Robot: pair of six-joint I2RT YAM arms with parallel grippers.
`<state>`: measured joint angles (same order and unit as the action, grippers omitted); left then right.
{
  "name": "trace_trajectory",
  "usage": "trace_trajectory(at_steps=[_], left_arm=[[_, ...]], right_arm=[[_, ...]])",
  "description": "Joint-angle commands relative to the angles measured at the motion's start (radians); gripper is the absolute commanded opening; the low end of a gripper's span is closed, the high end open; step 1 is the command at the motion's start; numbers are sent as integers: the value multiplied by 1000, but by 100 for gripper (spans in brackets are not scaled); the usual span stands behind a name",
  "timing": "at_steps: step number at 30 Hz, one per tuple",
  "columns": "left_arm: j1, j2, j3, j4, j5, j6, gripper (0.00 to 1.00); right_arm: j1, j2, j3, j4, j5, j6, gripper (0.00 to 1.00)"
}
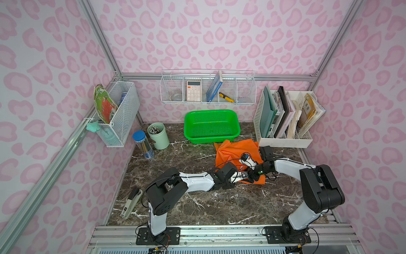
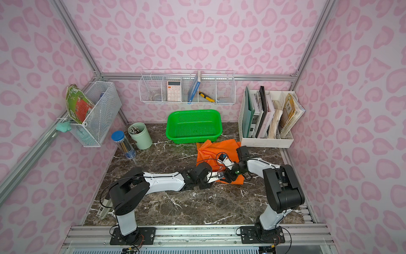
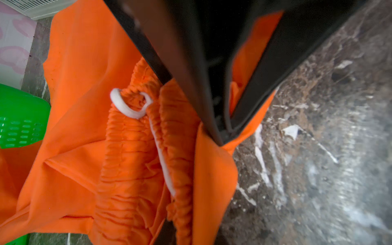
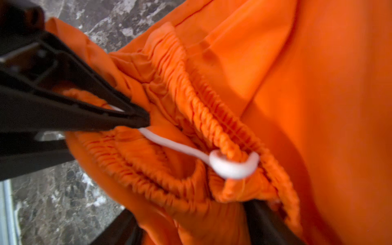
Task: Roll up the shorts
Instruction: Roll the shorts at the center of the board.
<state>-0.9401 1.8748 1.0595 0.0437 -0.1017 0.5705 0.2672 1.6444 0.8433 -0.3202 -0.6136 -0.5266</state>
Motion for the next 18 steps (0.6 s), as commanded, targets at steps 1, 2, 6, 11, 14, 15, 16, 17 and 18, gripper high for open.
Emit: trace_trajectory(at_steps=[1, 2, 6, 11, 14, 15, 16, 17, 18], left_arm=[[8, 8, 22, -137, -37, -59, 15], [12, 4, 31, -156, -29, -70, 15], [39, -24, 36, -203, 23, -126, 14], [67, -42, 55, -311, 50, -144, 14], [88, -53, 77, -392, 85, -154, 14], [96, -59, 85, -414, 99, -157, 14], [105, -65, 95, -442, 115, -162, 14], [114, -69, 108, -475, 135, -166, 14], [123, -71, 123, -503, 150, -171, 14]], right_arm=[[1, -58, -21, 56, -68, 52, 93], [-3, -84, -33, 81, -60, 57, 96], [-14, -183, -88, 174, -22, 67, 99], [-15, -311, -168, 299, 64, 61, 99], [-1, -384, -216, 359, 135, 38, 99], [9, -403, -230, 378, 167, 25, 99], [21, -422, -248, 395, 194, 9, 99], [32, -442, -269, 417, 218, -11, 99], [44, -459, -292, 441, 231, -27, 99]])
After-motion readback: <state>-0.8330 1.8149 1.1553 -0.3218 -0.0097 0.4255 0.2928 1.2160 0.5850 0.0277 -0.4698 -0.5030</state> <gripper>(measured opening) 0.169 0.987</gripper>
